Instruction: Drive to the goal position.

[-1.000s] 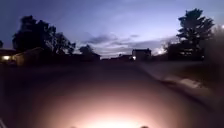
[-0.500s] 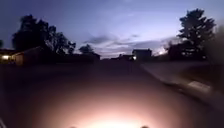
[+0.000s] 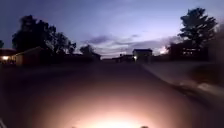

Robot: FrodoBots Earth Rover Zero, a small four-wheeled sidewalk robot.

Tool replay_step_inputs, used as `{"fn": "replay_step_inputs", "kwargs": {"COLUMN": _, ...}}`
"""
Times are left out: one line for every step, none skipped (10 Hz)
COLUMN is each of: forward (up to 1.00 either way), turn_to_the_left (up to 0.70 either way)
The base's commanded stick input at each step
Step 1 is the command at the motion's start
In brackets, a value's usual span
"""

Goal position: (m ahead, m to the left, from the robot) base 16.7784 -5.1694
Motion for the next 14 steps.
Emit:
{"fn": "replay_step_inputs", "kwargs": {"forward": 0.7, "turn_to_the_left": 0.0}}
{"fn": "replay_step_inputs", "kwargs": {"forward": 0.7, "turn_to_the_left": 0.0}}
{"fn": "replay_step_inputs", "kwargs": {"forward": 0.7, "turn_to_the_left": 0.0}}
{"fn": "replay_step_inputs", "kwargs": {"forward": 0.7, "turn_to_the_left": 0.0}}
{"fn": "replay_step_inputs", "kwargs": {"forward": 0.7, "turn_to_the_left": 0.0}}
{"fn": "replay_step_inputs", "kwargs": {"forward": 0.7, "turn_to_the_left": 0.0}}
{"fn": "replay_step_inputs", "kwargs": {"forward": 0.7, "turn_to_the_left": 0.0}}
{"fn": "replay_step_inputs", "kwargs": {"forward": 0.7, "turn_to_the_left": 0.0}}
{"fn": "replay_step_inputs", "kwargs": {"forward": 0.7, "turn_to_the_left": 0.0}}
{"fn": "replay_step_inputs", "kwargs": {"forward": 0.7, "turn_to_the_left": 0.0}}
{"fn": "replay_step_inputs", "kwargs": {"forward": 0.7, "turn_to_the_left": 0.0}}
{"fn": "replay_step_inputs", "kwargs": {"forward": 0.7, "turn_to_the_left": 0.0}}
{"fn": "replay_step_inputs", "kwargs": {"forward": 0.7, "turn_to_the_left": 0.0}}
{"fn": "replay_step_inputs", "kwargs": {"forward": 0.7, "turn_to_the_left": 0.0}}
